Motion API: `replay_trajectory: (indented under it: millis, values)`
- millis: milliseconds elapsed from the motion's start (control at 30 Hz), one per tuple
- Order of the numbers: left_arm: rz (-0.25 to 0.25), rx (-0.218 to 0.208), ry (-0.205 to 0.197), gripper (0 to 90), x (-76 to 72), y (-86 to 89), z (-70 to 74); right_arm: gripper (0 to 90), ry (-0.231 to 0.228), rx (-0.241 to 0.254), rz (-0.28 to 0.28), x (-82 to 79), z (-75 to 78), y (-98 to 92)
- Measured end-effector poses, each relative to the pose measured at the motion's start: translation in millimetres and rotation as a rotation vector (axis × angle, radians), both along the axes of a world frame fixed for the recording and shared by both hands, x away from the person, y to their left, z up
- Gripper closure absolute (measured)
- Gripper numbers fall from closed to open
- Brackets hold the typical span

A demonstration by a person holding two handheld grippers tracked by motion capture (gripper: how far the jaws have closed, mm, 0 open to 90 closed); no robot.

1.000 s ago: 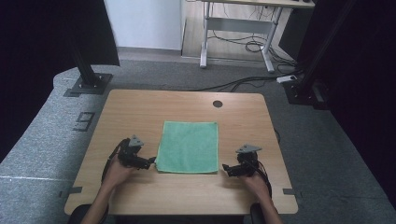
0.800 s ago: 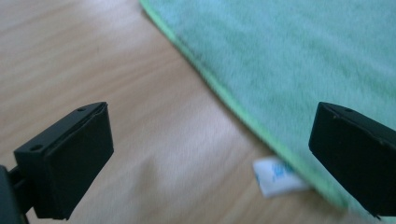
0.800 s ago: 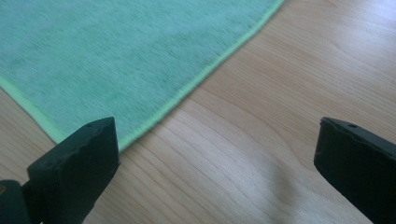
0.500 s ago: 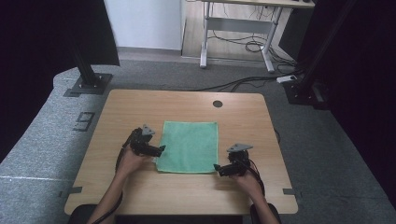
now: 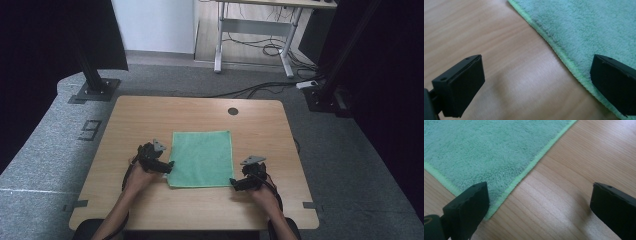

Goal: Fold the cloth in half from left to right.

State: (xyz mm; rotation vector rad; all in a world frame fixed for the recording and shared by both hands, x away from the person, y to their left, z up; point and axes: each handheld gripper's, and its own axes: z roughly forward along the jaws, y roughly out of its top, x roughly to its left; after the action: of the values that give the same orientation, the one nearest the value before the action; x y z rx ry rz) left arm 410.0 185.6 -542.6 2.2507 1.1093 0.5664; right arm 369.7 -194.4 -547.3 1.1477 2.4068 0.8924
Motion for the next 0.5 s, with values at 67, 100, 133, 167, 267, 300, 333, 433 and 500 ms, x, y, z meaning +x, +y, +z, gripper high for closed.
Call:
replay_trajectory:
  millis: [67,100,133,167,267,300,333,433,500]
  values:
    - [0.0,-0.014,0.013,0.0,-4.8,1.0,-0.4,2.5,-0.003,-0.004,-0.003,0.5,0.2,-1.8]
    - [0.002,-0.022,0.018,0.0,-7.9,1.3,-0.6,2.6,-0.004,-0.005,-0.008,0.7,0.2,-2.9]
    - [0.006,-0.031,0.024,0.0,-12.6,1.0,-1.0,2.6,-0.006,-0.006,-0.014,1.0,0.3,-3.9]
    - [0.003,-0.033,0.027,0.0,-15.6,0.8,-1.0,2.6,-0.008,-0.007,-0.018,1.6,0.3,-5.6]
    - [-0.011,-0.038,0.037,0.0,-29.7,-2.5,-1.1,2.9,-0.011,-0.011,-0.033,3.1,0.5,-10.0]
    - [-0.021,-0.042,0.043,0.0,-33.5,-3.6,-1.2,3.0,-0.015,-0.014,-0.037,3.9,0.5,-12.0]
    - [-0.03,-0.045,0.048,0.0,-36.9,-5.1,-1.4,3.0,-0.014,-0.014,-0.045,4.6,0.6,-14.0]
    - [-0.056,-0.054,0.07,0.0,-41.7,-8.4,-1.4,3.0,-0.015,-0.014,-0.065,7.0,0.5,-20.0]
    - [-0.065,-0.047,0.082,0.0,-40.0,-9.3,-0.5,3.2,-0.012,-0.003,-0.068,7.9,-0.3,-22.6]
